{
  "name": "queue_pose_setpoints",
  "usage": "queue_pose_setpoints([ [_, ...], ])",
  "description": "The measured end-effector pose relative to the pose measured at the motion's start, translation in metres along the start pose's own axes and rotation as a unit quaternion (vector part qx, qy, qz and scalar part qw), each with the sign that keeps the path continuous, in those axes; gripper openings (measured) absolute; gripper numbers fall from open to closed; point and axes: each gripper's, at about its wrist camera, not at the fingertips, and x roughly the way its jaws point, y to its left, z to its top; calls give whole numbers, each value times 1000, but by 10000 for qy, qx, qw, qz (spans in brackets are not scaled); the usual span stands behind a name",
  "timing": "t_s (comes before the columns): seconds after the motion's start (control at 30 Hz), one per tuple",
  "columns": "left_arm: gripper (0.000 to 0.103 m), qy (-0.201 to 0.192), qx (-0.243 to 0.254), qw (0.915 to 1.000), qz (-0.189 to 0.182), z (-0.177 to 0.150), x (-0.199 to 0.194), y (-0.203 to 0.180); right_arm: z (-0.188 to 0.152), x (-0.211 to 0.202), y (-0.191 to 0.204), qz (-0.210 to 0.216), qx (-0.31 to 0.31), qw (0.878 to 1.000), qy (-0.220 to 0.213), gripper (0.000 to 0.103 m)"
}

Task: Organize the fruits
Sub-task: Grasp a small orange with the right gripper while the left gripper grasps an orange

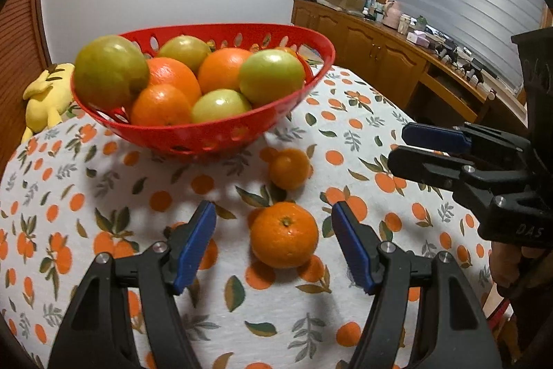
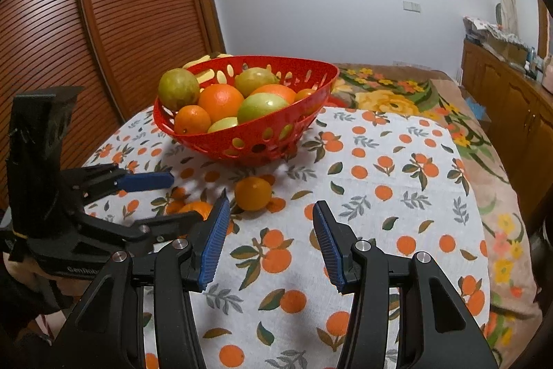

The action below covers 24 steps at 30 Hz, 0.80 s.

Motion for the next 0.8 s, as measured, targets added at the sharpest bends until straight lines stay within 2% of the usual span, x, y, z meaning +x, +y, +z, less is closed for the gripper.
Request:
queue_pose_setpoints([
  [0.3,69,184,2,9998,-35,-7,12,0,-6,7,2,51,39,10000,76,51],
  [0.5,55,269,29,9995,-141,-10,17,2,-7,13,2,48,51,9999,115,51],
  [0.57,46,259,38,9995,-200,-12,18,1,-8,15,2,34,49,9999,120,51],
  [0.8,45,98,-54,9998,-157,-20,7,9,-11,28,-3,16,122,9997,214,51],
])
